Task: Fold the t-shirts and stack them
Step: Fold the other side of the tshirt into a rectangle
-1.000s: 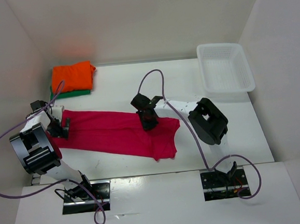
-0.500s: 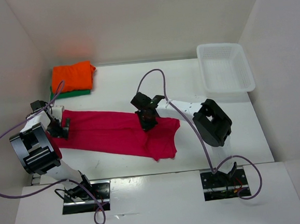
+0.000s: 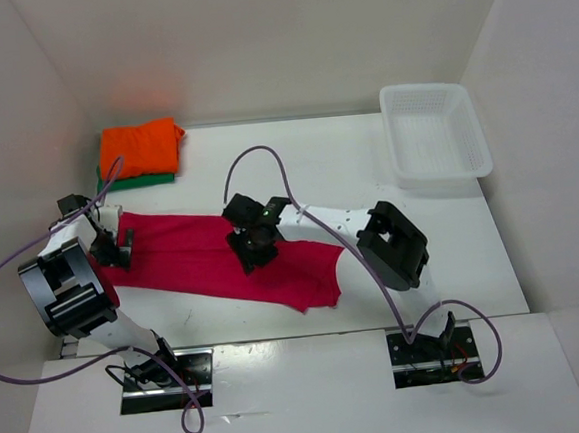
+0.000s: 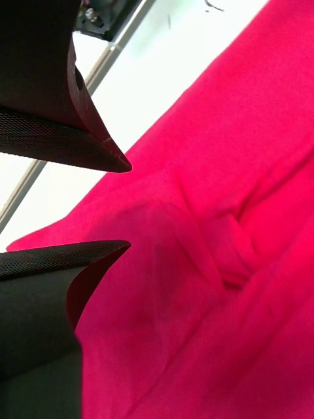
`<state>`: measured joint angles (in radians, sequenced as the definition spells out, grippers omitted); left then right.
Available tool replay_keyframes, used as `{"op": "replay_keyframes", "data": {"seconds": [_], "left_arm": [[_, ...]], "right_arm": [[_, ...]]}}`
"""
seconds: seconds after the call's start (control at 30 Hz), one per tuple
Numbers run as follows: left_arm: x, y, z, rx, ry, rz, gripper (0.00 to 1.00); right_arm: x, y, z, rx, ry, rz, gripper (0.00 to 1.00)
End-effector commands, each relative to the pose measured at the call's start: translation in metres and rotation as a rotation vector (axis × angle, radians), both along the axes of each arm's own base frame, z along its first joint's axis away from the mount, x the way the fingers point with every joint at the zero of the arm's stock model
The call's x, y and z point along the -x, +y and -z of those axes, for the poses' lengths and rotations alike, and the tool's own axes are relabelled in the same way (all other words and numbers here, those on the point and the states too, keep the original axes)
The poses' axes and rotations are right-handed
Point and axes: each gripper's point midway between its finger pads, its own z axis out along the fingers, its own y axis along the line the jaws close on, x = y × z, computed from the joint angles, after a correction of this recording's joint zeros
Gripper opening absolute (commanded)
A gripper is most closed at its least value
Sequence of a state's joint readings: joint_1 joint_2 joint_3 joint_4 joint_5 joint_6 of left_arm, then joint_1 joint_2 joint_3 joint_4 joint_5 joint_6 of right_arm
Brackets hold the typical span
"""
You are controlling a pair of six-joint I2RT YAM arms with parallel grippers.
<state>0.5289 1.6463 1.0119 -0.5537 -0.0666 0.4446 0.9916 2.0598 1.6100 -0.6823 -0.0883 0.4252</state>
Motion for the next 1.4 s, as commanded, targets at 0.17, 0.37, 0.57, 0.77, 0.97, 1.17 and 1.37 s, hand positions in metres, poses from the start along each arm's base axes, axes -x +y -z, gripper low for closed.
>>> {"op": "replay_keyframes", "data": {"seconds": [0.17, 0.37, 0.57, 0.77, 0.97, 1.17, 1.37], "left_arm": [[-0.017, 0.009, -0.049, -0.06, -0.114, 0.036, 1.0], [-0.032, 0.015, -0.075, -0.084, -0.169, 0.087, 1.0], [-0.061, -0.015, -0.101, -0.025, -0.25, 0.248, 1.0], [-0.087, -0.074, -0.11, -0.074, -0.244, 0.46, 1.0], [-0.08, -0.084, -0.076, -0.091, -0.194, 0.423, 1.0], [-0.073, -0.087, -0.059, -0.066, -0.157, 0.407, 1.0], [-0.068, -0.086, -0.05, -0.066, -0.135, 0.403, 1.0]], "right_arm": [[-0.028, -0.04, -0.048, -0.045, -0.12, 0.224, 0.54], [-0.056, -0.175, -0.019, 0.048, -0.026, 0.653, 0.53], [-0.077, -0.221, -0.005, 0.078, -0.056, 0.771, 0.53], [-0.113, -0.223, 0.005, 0.094, -0.098, 0.765, 0.53], [-0.122, -0.224, 0.019, 0.113, -0.068, 0.753, 0.48], [-0.128, -0.228, 0.024, 0.108, -0.061, 0.761, 0.0], [-0.152, -0.222, -0.025, 0.011, -0.157, 0.768, 0.0]]}}
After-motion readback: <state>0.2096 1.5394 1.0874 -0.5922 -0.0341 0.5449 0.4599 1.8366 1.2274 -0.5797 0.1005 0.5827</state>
